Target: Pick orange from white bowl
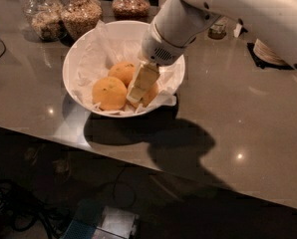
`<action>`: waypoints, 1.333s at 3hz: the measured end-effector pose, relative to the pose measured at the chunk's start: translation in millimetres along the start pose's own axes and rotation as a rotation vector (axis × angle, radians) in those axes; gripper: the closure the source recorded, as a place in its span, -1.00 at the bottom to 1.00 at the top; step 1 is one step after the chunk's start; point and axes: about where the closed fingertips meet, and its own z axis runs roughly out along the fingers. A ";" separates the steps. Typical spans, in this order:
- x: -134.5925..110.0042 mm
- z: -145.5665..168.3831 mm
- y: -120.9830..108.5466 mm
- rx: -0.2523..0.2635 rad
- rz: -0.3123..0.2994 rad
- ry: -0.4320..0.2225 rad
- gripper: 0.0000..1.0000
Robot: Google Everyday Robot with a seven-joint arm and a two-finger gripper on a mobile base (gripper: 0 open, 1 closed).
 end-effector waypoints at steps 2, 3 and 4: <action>6.7 20.2 1.6 -0.043 0.039 0.006 -0.54; 19.3 23.7 -5.1 -0.036 0.075 0.019 -0.54; 28.6 32.7 -1.4 -0.052 0.099 0.024 -0.54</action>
Offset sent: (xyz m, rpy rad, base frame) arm 0.0080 0.0011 -0.0326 0.0104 0.0852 -0.0351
